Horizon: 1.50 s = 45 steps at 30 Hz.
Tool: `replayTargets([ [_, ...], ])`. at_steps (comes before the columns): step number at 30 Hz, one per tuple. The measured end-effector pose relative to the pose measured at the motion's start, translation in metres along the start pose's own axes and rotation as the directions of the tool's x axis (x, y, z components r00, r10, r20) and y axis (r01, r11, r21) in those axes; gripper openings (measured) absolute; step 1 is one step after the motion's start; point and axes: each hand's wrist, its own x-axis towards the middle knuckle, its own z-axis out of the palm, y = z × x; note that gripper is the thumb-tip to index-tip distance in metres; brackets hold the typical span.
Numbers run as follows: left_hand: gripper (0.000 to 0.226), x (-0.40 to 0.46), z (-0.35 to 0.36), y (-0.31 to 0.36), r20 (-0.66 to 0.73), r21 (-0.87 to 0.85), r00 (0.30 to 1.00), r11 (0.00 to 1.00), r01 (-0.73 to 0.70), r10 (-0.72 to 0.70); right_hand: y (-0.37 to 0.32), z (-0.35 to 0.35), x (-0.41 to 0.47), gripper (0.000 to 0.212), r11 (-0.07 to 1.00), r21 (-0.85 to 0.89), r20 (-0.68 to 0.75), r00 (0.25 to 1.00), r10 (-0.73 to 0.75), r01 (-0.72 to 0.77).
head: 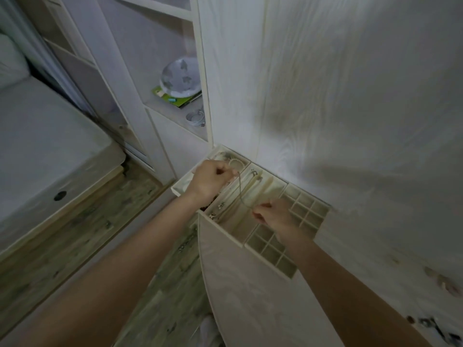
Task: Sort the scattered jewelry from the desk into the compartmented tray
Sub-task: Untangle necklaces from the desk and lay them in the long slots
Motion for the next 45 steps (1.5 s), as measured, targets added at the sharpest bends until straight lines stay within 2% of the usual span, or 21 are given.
replayTargets([
  [4,0.019,0.008,-0.003,0.006,0.011,0.020,1.000,1.000,-0.008,0.008,0.000,0.013,0.008,0.035,0.971,-0.228,0.022,0.998,-0.063,0.067],
  [7,0.015,0.012,-0.008,0.013,0.025,-0.015,0.999,1.000,-0.020,0.020,0.000,0.022,0.011,0.014,0.943,-0.285,0.066,0.984,-0.163,0.175],
  [9,0.016,0.014,-0.012,0.016,0.027,-0.016,0.999,0.999,-0.030,0.030,-0.001,0.027,0.013,0.024,0.914,-0.331,0.125,0.971,-0.202,0.232],
  [11,0.016,0.014,-0.013,0.017,0.043,-0.008,0.998,0.999,-0.038,0.038,-0.001,0.031,0.014,0.012,0.874,-0.401,0.176,0.959,-0.220,0.275],
  [18,0.011,0.015,-0.020,0.016,0.079,0.076,0.993,0.993,-0.089,0.083,0.000,0.047,0.018,0.013,0.808,-0.483,0.147,0.941,-0.305,0.338],
  [26,0.021,0.019,-0.028,0.006,0.201,0.249,0.976,0.959,-0.138,0.089,0.012,0.058,0.019,0.015,0.606,-0.701,0.156,0.910,-0.383,0.376],
  [28,0.013,0.021,-0.030,0.006,0.228,0.289,0.969,0.944,-0.160,0.094,0.013,0.062,0.019,0.016,0.543,-0.746,0.188,0.904,-0.384,0.386],
  [31,0.007,0.024,-0.030,0.005,0.252,0.324,0.963,0.929,-0.177,0.095,0.013,0.066,0.019,0.016,0.540,-0.752,0.218,0.916,-0.337,0.377],
  [37,0.017,0.028,-0.020,0.008,0.312,0.398,0.942,0.883,-0.248,0.123,0.010,0.065,0.021,0.012,0.461,-0.799,0.249,0.911,-0.330,0.386],
  [39,0.024,0.029,-0.015,0.010,0.335,0.390,0.933,0.883,-0.261,0.128,0.008,0.061,0.022,0.014,0.500,-0.783,0.229,0.919,-0.321,0.370],
  [41,0.025,0.030,-0.010,0.013,0.360,0.394,0.925,0.878,-0.273,0.126,0.004,0.051,0.023,0.011,0.604,-0.706,0.195,0.922,-0.336,0.370],
  [43,0.022,0.030,-0.003,0.015,0.379,0.412,0.918,0.867,-0.281,0.118,-0.003,0.037,0.023,0.004,0.750,-0.548,0.145,0.925,-0.351,0.371],
  [45,0.020,0.033,0.004,0.015,0.398,0.414,0.909,0.859,-0.300,0.125,-0.010,0.023,0.025,0.010,0.861,-0.359,0.116,0.933,-0.342,0.360],
])
